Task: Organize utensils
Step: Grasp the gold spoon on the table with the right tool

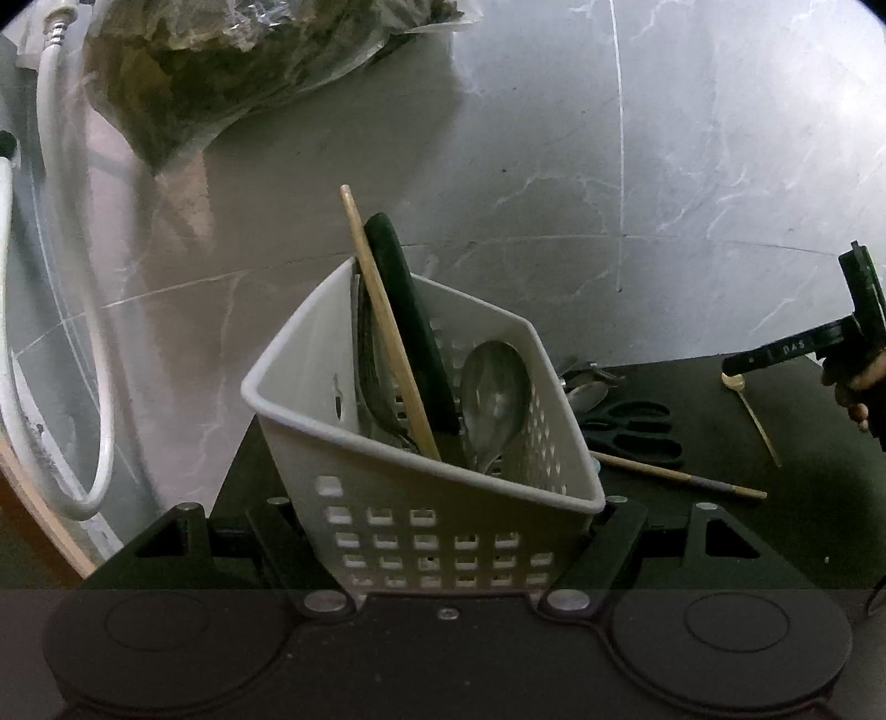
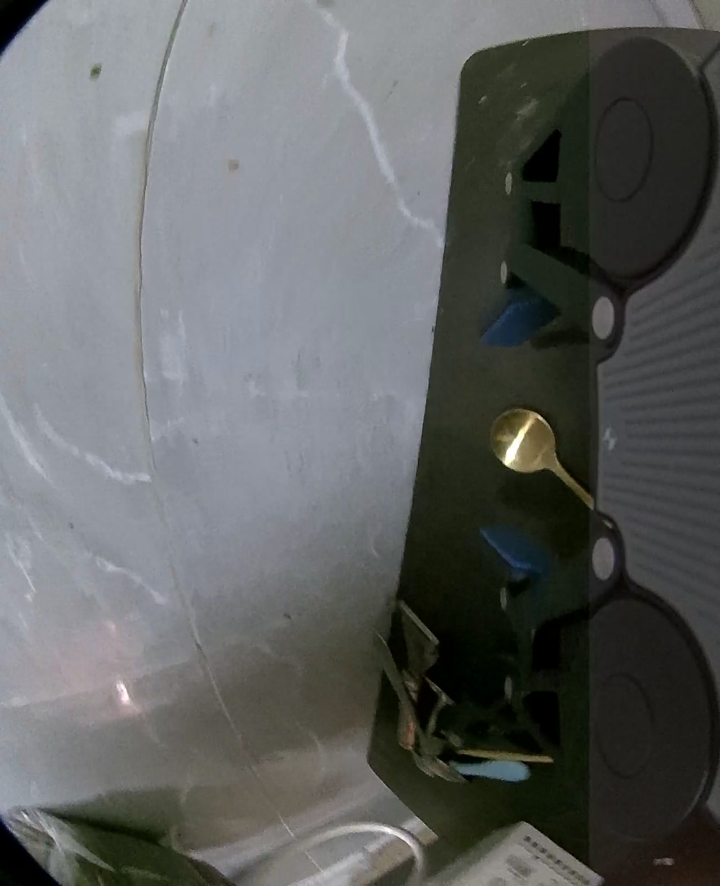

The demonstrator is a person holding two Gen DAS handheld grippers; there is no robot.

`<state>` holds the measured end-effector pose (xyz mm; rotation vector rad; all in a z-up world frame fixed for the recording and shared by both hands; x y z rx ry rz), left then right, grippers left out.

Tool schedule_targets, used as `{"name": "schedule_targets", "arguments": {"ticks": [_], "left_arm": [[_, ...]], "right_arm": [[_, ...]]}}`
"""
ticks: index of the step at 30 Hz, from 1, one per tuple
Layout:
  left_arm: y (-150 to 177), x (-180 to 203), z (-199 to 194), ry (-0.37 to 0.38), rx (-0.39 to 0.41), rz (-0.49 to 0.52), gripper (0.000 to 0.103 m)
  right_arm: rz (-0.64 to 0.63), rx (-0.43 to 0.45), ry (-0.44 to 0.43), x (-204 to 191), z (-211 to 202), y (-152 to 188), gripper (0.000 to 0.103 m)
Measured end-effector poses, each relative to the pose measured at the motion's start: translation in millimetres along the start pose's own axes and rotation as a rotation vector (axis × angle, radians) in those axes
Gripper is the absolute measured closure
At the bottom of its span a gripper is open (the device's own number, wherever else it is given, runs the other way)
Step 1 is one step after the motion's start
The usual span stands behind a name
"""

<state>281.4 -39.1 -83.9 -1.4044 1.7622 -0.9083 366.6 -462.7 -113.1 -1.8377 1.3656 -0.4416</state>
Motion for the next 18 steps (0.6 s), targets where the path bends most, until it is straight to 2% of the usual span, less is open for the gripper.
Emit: {"name": "schedule_targets", "arguments": {"ticks": [4, 7, 9, 11, 18], "left_arm": [[-2, 6, -1, -0.013, -0.003, 0.002, 0.026], [-2, 8, -1, -0.019, -0.003, 0.005, 0.026], [-1, 8, -2, -0.02, -0.003, 0.005, 0.026], [-1, 7, -1, -0.021, -0.003, 0.005, 0.026], [-2, 8, -1, -0.019, -0.003, 0.004, 0.026]], "right_arm": [[-0.03, -0.024, -0.031, -5, 5, 0, 0.048], [-0.042, -0.032, -0.036, -5, 5, 3, 0.068], [-0.044, -0.038, -0.038, -5, 4, 5, 0.086], [-0.046, -0.042, -0.046, -6, 3, 7, 0.094], [-0.015, -0.015, -0.051, -14, -4, 8, 0.1]]}}
Point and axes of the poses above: each gripper's, at about its wrist camera, not at the fingertips, and z roughly the way its jaws point, x to its right, y to its underside, the point moved 10 cm from there along z, roughly the way its jaws point
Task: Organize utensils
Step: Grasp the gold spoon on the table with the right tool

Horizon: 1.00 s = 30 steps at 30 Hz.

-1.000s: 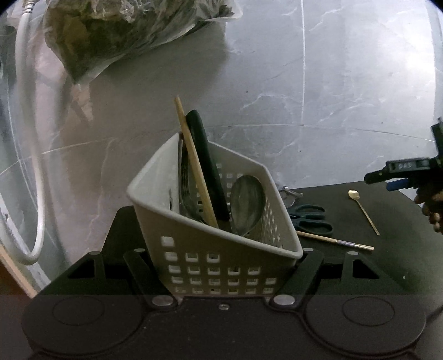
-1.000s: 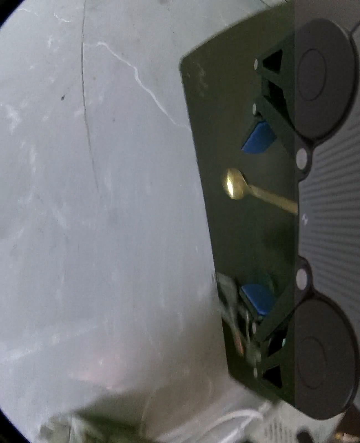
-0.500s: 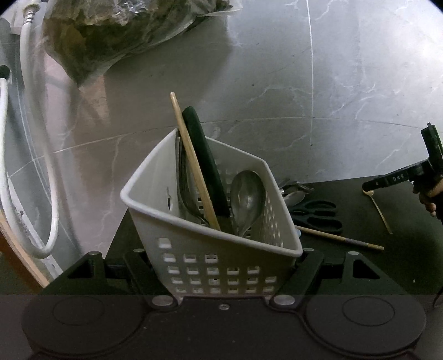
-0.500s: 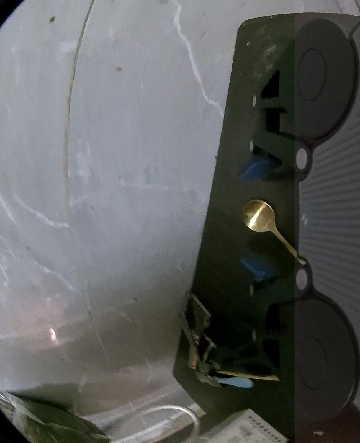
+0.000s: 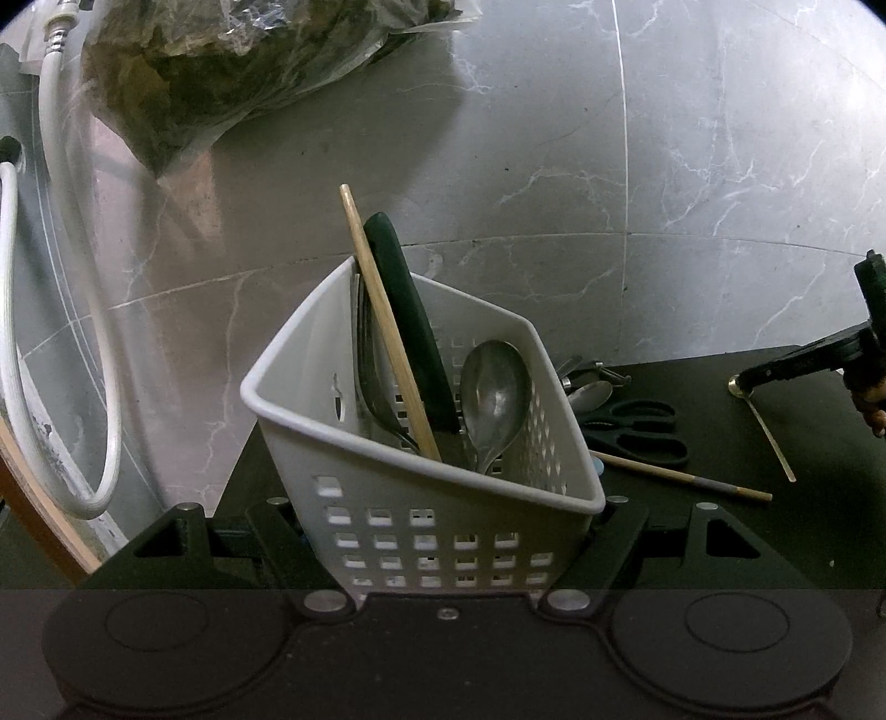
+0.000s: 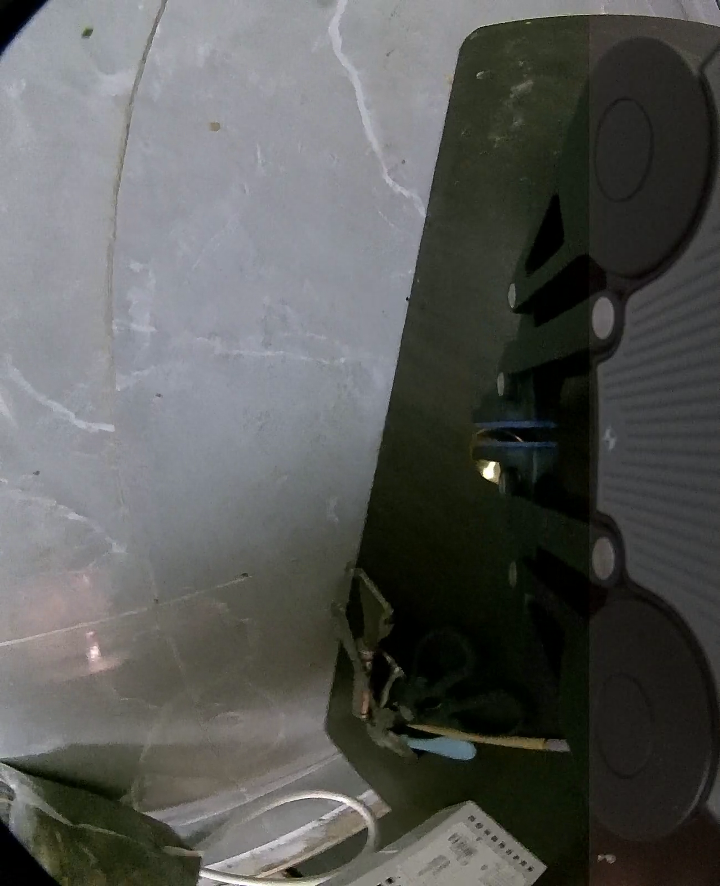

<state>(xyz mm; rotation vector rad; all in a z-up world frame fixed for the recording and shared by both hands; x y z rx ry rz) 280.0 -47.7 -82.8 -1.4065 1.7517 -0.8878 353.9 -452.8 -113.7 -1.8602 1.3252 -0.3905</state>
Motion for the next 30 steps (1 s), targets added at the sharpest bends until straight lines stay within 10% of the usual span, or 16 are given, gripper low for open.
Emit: {"name": "schedule_targets", "arguments": {"ticks": [30], "left_arm": [[1, -9, 0, 0.063, 0.019, 0.002, 0.026]], "right_arm": [[0.355, -0.052, -0.09, -81, -43, 73, 0.098]]}}
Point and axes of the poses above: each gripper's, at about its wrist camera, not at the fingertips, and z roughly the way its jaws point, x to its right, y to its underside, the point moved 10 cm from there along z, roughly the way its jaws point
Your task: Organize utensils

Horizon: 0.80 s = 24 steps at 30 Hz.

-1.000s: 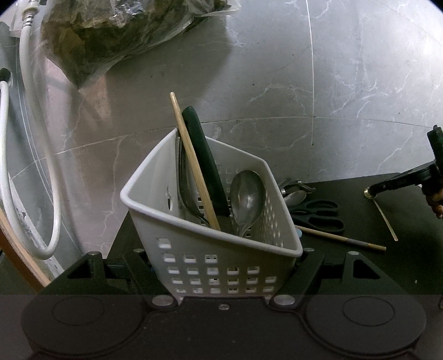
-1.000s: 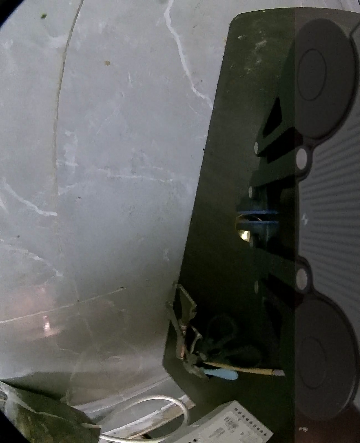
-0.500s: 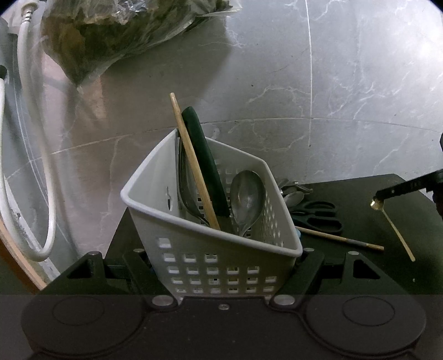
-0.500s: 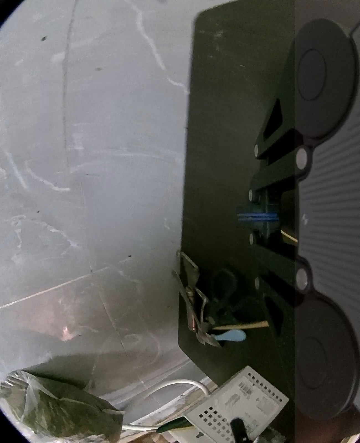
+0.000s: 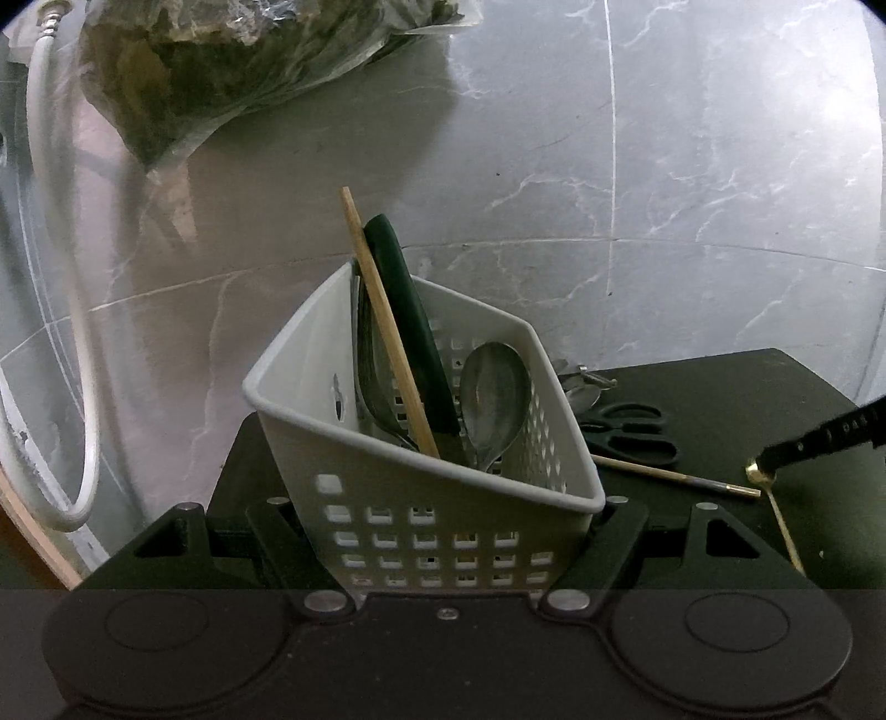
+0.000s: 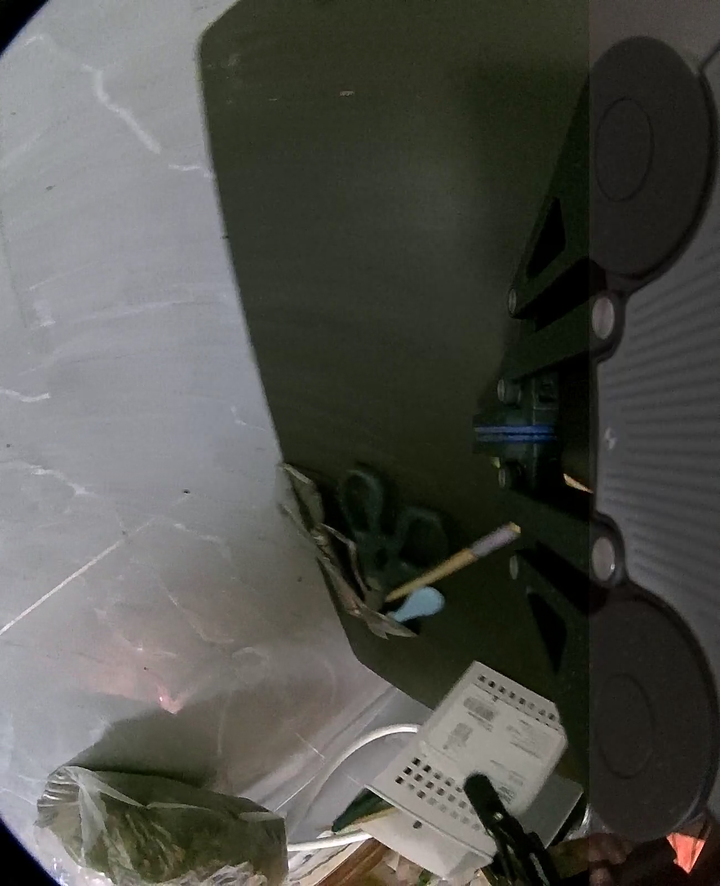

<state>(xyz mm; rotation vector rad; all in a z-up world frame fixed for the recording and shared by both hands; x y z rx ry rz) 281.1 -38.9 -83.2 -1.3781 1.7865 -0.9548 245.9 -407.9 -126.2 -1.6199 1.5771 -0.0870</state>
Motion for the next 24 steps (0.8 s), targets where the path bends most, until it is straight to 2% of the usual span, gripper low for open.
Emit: {"name": "schedule_targets", "arguments": {"ticks": [4, 7, 10, 12, 13, 16, 21, 24], "left_arm": [[1, -1, -1, 0.007, 0.004, 0.004, 0.026], [1, -1, -1, 0.011, 0.004, 0.007, 0.026], [1, -1, -2, 0.014, 0.004, 0.009, 0.026], [1, -1, -2, 0.015, 0.003, 0.01, 0.026], [1, 0, -2, 0.015, 0.003, 0.01, 0.026], [0, 0, -2, 0.015, 0.002, 0.009, 0.026], [0, 0, -2, 0.021, 0.007, 0.009, 0.026], [1, 0, -2, 0.03, 0.014, 0.013, 0.026]], "right_arm": [[-0.008, -0.011, -0.019, -7, -3, 9, 0.094], [-0.077, -0.02, -0.005, -16, -3, 12, 0.087], [-0.19, -0.046, 0.024, -27, 0, 15, 0.087], [-0.248, -0.059, 0.045, -33, 2, 16, 0.09], [-0.28, -0.066, 0.062, -35, 4, 16, 0.097], [-0.321, -0.068, 0.074, -41, 5, 18, 0.098], [-0.299, 0.019, 0.094, -51, -15, 4, 0.103], [-0.351, 0.081, 0.123, -69, -31, -10, 0.103]]}}
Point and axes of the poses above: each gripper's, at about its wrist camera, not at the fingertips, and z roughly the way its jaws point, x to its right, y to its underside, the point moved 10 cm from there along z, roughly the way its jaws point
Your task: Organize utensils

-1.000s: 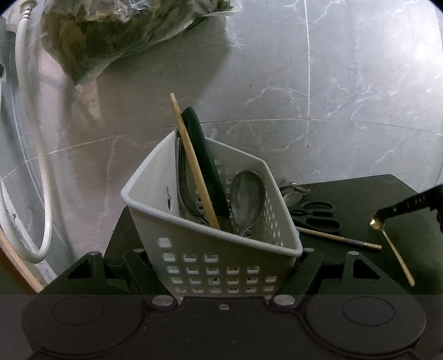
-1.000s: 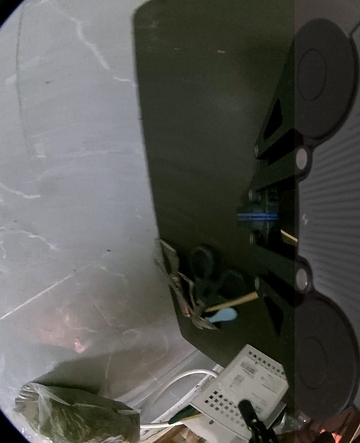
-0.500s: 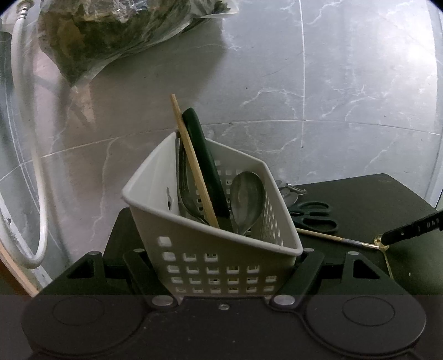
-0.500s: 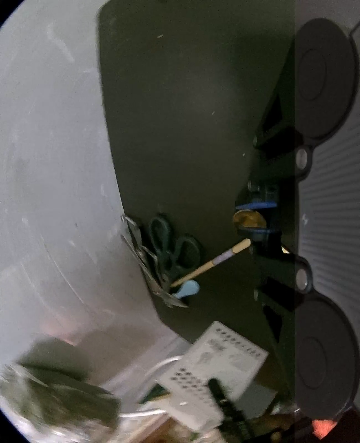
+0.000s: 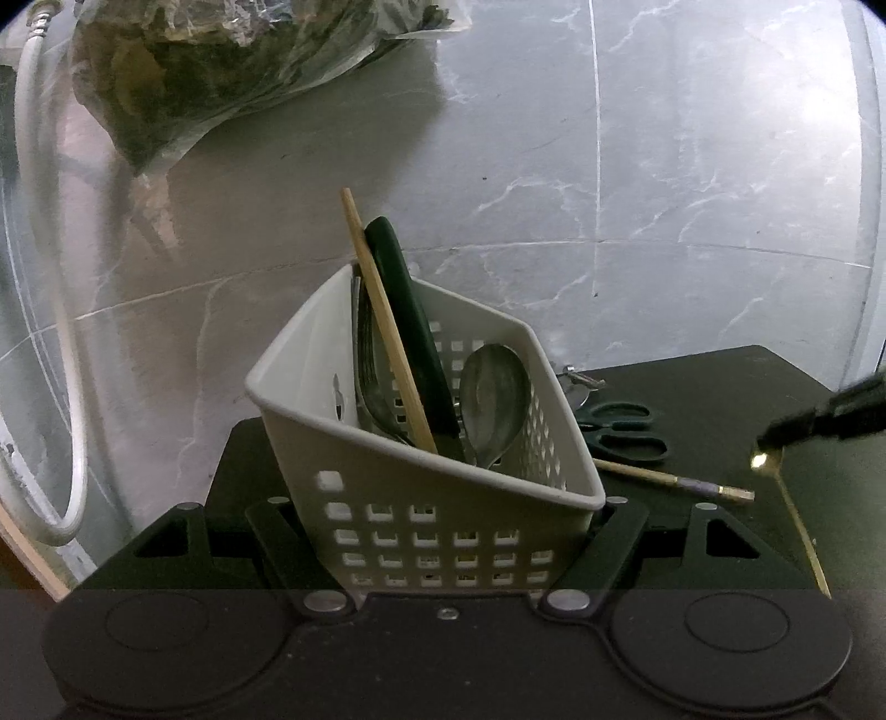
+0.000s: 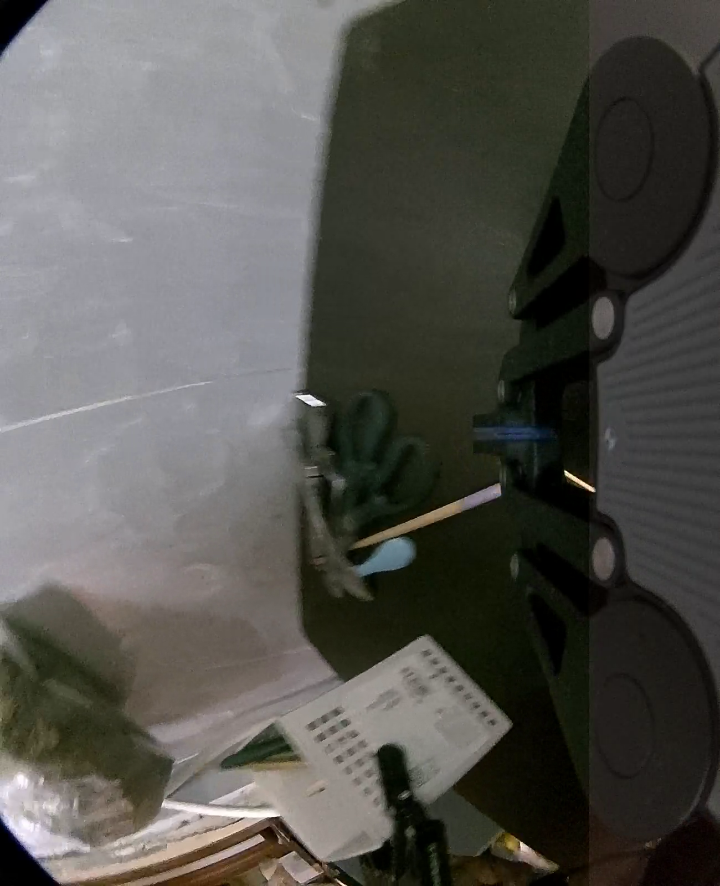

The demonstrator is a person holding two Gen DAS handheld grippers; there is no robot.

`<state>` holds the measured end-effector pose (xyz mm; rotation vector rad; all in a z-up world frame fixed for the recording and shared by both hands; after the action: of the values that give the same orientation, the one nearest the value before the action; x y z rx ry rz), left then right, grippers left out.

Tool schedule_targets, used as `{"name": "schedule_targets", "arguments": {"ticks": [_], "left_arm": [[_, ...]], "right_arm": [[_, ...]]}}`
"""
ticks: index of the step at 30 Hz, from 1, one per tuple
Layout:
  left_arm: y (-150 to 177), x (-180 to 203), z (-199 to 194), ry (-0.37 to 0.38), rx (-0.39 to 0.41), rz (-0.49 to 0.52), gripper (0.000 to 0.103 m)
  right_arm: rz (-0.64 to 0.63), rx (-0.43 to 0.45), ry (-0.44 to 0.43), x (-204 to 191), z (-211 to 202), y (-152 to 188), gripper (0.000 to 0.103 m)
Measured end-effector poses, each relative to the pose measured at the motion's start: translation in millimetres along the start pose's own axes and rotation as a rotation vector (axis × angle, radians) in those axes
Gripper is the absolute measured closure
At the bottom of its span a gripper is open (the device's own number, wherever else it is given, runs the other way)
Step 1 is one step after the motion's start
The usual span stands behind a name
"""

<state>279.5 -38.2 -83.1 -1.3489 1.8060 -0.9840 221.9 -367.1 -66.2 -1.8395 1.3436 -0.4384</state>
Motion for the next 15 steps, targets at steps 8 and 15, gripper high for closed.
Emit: {"name": "schedule_targets", "arguments": {"ticks": [8, 15], "left_arm": [[2, -2, -1, 0.033, 0.02, 0.014, 0.026], [4, -3, -4, 0.068, 0.044, 0.032, 0.026]], "right_arm": [[-0.073, 0.181, 0.09, -29, -46, -66, 0.103], [-0.149, 0.485, 0.064, -101, -96, -166, 0.103]]}}
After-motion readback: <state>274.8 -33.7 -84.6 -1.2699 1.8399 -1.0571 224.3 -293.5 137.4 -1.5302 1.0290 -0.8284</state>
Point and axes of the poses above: each gripper's, at about its wrist camera, not at the fingertips, and z roughly the way its jaws point, x to its right, y to its underside, the point moved 10 cm from there along z, roughly the way its jaws point
